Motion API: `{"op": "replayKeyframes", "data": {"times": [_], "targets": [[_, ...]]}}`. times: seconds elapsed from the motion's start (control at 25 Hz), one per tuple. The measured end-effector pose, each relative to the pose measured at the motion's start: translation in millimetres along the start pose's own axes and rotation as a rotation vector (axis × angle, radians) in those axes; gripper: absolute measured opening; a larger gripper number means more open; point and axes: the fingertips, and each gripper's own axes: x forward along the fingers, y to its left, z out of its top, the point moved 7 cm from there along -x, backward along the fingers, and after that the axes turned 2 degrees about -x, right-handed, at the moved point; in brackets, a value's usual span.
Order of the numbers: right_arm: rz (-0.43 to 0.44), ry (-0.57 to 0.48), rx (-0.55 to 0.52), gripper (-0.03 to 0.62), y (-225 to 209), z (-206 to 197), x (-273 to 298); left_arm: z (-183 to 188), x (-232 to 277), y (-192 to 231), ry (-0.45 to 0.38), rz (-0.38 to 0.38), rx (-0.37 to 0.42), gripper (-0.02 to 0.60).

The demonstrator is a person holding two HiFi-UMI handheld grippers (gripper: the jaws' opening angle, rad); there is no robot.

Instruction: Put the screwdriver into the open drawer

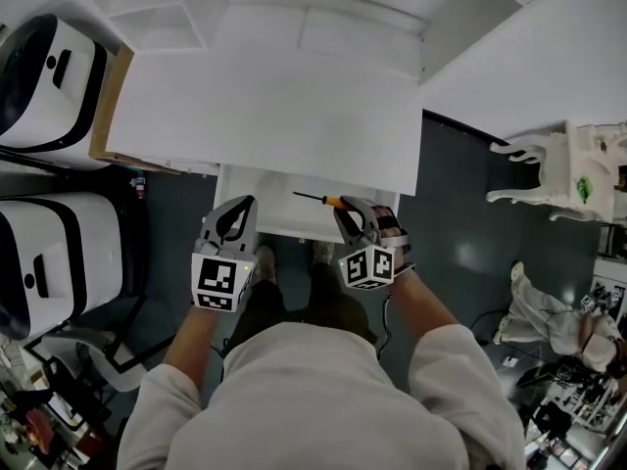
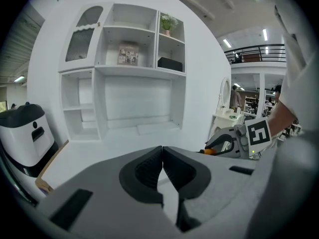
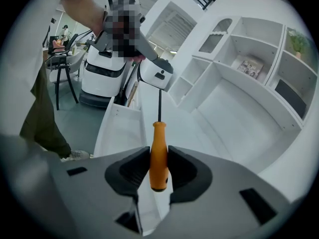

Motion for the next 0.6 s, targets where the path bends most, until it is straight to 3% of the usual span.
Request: {"op": "replayKeyframes", "data": {"times": [0.6], "targets": [[0.147, 0.073, -0.045, 0.118, 33.6, -41.0, 69.8, -41.0, 39.9, 6.8, 0.096, -0.002, -0.023, 0.006]]}}
